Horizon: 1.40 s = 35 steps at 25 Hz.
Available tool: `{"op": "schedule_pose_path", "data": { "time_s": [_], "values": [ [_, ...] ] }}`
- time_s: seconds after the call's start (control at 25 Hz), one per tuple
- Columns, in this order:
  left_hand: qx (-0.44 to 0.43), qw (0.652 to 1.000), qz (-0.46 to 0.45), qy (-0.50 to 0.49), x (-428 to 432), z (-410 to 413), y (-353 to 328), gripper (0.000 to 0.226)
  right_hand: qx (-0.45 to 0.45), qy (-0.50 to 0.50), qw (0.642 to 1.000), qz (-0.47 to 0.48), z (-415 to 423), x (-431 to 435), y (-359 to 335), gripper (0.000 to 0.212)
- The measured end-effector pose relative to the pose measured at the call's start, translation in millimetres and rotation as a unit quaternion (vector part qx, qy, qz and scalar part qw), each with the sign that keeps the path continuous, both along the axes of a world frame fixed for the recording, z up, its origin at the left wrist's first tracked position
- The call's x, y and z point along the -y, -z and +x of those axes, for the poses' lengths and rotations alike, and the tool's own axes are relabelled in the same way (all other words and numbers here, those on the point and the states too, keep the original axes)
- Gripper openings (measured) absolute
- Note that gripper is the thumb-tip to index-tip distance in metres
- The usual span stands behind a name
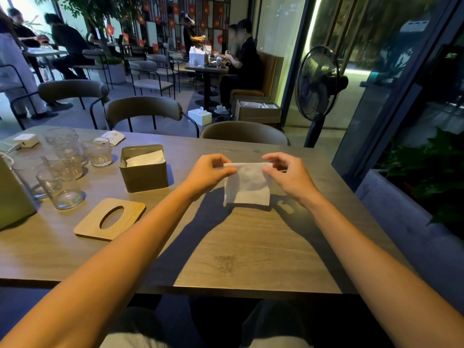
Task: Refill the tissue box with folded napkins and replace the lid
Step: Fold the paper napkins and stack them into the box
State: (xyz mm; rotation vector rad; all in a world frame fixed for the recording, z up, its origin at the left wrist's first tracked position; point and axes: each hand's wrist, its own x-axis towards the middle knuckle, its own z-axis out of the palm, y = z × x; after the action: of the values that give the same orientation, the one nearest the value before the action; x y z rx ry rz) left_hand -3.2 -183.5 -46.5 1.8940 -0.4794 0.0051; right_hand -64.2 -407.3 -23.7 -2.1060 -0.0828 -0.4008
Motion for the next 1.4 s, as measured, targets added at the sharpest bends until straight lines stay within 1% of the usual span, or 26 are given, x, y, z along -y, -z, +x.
{"op": "schedule_pose_path", "data": {
  "time_s": [0.04, 0.16, 0.32, 0.4, 0.48, 0.56, 0.68, 0.8, 0.92, 1.0, 1.12, 1.16, 1.24, 1.32, 1.4],
  "values": [
    [-0.021, 1.0, -0.022, 0.007, -0.6, -1.3, -1.3, 0.009, -0.022, -0.014, 1.0, 0.004, -0.7, -0.9, -0.5, 0.023],
    [-0.067, 0.996, -0.054, 0.007, -3.2, -2.3, -1.3, 0.01, -0.095, -0.032, 0.995, -0.024, 0.2, -2.0, 5.9, 0.013],
    [-0.151, 0.982, -0.112, 0.023, -7.9, -4.0, 3.9, 0.028, -0.102, -0.022, 0.995, 0.002, -1.8, -6.6, 6.1, 0.021],
    [-0.173, 0.978, -0.113, 0.034, -8.8, -5.9, 7.4, 0.037, -0.113, -0.015, 0.993, 0.009, -1.9, -10.9, 6.2, 0.026],
    [-0.175, 0.979, -0.105, 0.027, -10.9, -6.9, 9.9, 0.038, -0.126, -0.014, 0.992, 0.015, 0.4, -15.9, 8.3, 0.033],
    [-0.183, 0.977, -0.109, 0.006, -18.3, -7.5, 9.0, 0.037, -0.132, -0.021, 0.991, 0.01, 3.6, -23.0, 10.5, 0.034],
    [-0.183, 0.98, -0.073, 0.004, -36.7, -9.8, 4.6, 0.037, -0.127, -0.038, 0.991, 0.018, 10.9, -41.9, 9.6, 0.029],
    [-0.174, 0.983, -0.049, -0.002, -61.2, -12.9, -1.0, 0.037, -0.103, -0.029, 0.994, 0.025, 29.0, -68.8, 9.7, 0.037],
    [-0.14, 0.988, -0.041, -0.053, -91.8, -13.4, -6.7, 0.039, -0.1, -0.02, 0.994, 0.048, 46.3, -101.6, 8.8, 0.039],
    [-0.12, 0.988, -0.044, -0.089, -113.7, -11.7, -9.2, 0.039, -0.1, -0.018, 0.992, 0.073, 55.1, -120.7, 6.0, 0.035],
    [-0.116, 0.98, -0.067, -0.148, -151.7, -7.8, -11.7, 0.042, -0.133, -0.072, 0.982, 0.116, 66.4, -154.5, 2.4, 0.023],
    [-0.115, 0.977, -0.073, -0.162, -162.8, -5.2, -12.3, 0.044, -0.152, -0.089, 0.978, 0.111, 70.3, -166.6, 2.0, 0.021],
    [-0.104, 0.972, -0.085, -0.191, -180.7, 3.7, -12.9, 0.046, -0.166, -0.102, 0.979, 0.062, 77.9, -189.6, -2.0, 0.034],
    [-0.099, 0.963, -0.096, -0.231, -192.0, 15.3, -15.0, 0.047, -0.148, -0.096, 0.983, 0.041, 86.7, -207.9, -7.9, 0.044],
    [-0.081, 0.958, -0.088, -0.259, -199.8, 27.6, -17.2, 0.045, -0.137, -0.095, 0.986, 0.029, 98.3, -220.7, -12.8, 0.044]
  ]
}}
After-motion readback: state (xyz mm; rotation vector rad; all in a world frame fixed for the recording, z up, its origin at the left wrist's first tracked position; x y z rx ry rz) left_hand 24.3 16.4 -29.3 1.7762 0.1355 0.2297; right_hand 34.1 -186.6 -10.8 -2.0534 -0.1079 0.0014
